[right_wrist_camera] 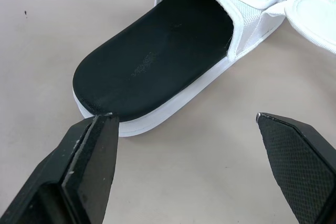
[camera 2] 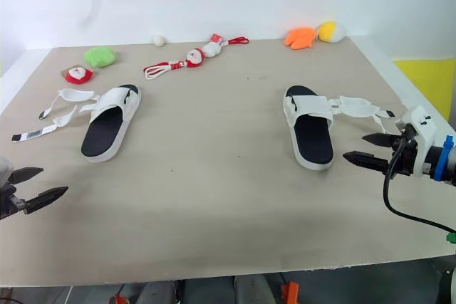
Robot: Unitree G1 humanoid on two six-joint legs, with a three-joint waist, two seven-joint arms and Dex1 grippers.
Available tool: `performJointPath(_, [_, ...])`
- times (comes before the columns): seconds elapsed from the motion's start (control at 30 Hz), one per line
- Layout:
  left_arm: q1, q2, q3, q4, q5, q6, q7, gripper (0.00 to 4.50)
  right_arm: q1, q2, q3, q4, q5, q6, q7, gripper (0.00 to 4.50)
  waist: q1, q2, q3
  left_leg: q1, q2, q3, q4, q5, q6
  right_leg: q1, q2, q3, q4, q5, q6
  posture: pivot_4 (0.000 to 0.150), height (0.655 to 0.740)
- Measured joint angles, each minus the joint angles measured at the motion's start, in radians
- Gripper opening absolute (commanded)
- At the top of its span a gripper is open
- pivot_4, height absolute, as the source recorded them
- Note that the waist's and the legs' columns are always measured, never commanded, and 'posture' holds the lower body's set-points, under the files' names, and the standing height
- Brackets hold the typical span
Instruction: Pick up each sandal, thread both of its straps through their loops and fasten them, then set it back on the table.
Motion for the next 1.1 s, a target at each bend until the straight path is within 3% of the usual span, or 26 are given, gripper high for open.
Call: performJointPath(1.1, [-0.081,-0.006,-0.014,-0.01,-0.05,0.081,-0.038,4.47,0.003,0.01,-0.02,0.047,0.0,-0.057,-0.031,4.5,-0.001,0.0,0.0,0.0,0.0,0.001,0.004,0.0,0.0,0.001,0.0,0.0,0.0,0.003,0.002,0.15,0.74])
